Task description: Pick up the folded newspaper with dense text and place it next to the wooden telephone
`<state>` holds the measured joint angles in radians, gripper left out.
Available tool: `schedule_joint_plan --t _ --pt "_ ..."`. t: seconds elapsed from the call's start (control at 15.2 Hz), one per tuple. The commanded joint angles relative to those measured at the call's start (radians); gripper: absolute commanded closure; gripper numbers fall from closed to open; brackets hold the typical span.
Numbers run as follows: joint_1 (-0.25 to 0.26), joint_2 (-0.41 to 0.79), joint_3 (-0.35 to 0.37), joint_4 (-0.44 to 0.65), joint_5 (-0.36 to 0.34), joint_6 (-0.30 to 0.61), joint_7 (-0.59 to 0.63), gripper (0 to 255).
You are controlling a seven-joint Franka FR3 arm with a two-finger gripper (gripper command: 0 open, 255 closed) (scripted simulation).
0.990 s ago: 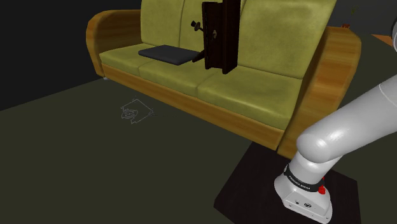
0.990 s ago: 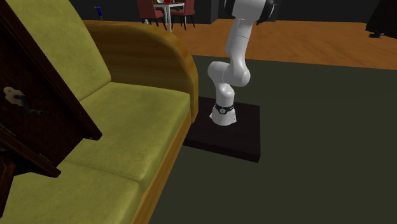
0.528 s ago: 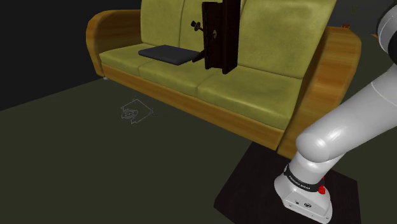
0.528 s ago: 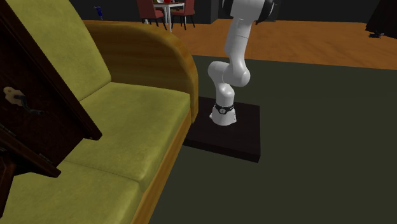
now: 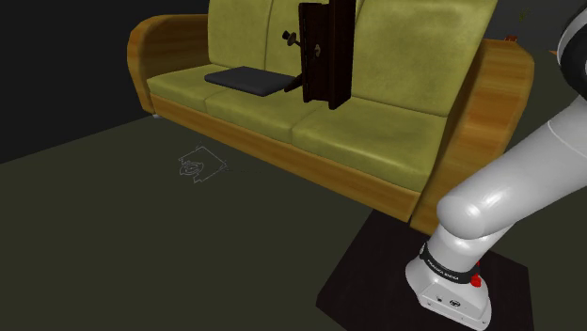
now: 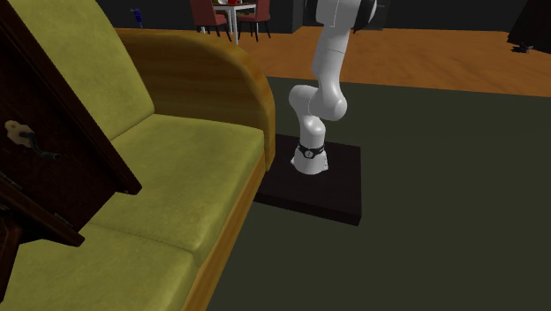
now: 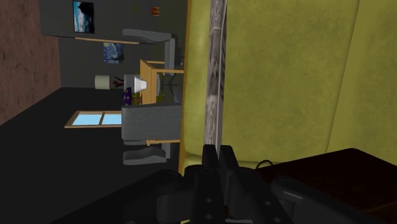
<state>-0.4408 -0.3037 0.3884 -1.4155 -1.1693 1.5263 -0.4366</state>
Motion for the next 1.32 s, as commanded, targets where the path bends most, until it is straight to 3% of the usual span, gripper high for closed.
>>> schedule_joint_plan --t 0.0,0.46,0.92,1.25 --pt "-0.01 -0.001 -0.049 -0.012 0.012 0.059 -0.012 255" --pt "-0.052 0.044 -0.204 0.001 0.046 0.249 -0.063 255" --pt "-0.109 0.16 -0.339 0.101 0.105 0.423 -0.136 255" --pt "-0.114 0.108 -0.343 -0.022 0.085 0.464 -0.073 255"
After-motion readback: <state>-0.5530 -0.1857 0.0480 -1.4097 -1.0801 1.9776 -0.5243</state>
